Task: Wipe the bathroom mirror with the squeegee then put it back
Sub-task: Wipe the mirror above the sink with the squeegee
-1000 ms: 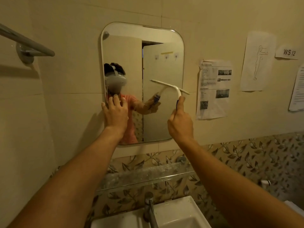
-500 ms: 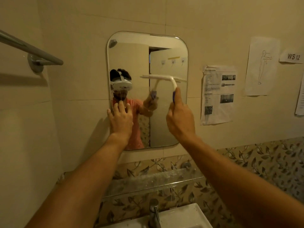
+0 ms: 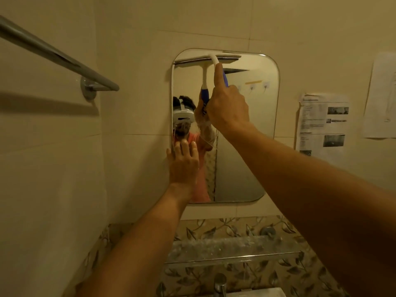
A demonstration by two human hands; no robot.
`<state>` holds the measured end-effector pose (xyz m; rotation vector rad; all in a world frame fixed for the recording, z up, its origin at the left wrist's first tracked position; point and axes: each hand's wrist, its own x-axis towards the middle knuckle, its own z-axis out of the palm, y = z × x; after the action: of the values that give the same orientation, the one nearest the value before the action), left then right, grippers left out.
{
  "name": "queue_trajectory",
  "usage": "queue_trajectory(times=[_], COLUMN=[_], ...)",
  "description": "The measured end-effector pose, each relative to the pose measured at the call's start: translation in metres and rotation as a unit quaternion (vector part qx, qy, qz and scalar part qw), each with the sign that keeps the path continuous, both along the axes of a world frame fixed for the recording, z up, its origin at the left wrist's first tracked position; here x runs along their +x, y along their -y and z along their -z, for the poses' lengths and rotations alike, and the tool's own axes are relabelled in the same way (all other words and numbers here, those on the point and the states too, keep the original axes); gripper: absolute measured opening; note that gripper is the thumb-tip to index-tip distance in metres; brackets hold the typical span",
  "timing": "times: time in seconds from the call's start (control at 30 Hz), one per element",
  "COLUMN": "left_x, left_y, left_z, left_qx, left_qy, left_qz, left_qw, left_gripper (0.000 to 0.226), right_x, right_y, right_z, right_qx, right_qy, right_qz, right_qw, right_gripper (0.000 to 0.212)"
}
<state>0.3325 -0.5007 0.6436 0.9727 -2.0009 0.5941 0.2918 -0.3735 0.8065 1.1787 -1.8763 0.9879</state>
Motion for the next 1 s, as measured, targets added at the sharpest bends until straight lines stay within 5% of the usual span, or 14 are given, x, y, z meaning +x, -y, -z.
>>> queue_trajectory(times=[0.5,0.73,1.0], left_x=[0.034,0.057,0.061], left_y=[0.002,-0.005,0.014], left_z=[-0.001,-0.034,-0.097], left_qx=[-0.001,0.0,0.071], left_qy=[-0.084,-0.254,-0.206], left_qz=[0.157,0.162,0.178], left_qw=[0.984,0.954,0.96], left_gripper=[0.054,0.034,0.053], right_x=[0.021,0.03,0.03], right_y=[-0.004,-0.014,-0.02], right_z=[0.131,0.165,0.187], right_qx=[0.045,0.075,0.087], right_qy=[0.039,0.069,0.075], right_qz=[-0.026,-0.036,-0.018], right_qw=[0.998,0.994,0.993], right_gripper=[0.079,0.074,0.081])
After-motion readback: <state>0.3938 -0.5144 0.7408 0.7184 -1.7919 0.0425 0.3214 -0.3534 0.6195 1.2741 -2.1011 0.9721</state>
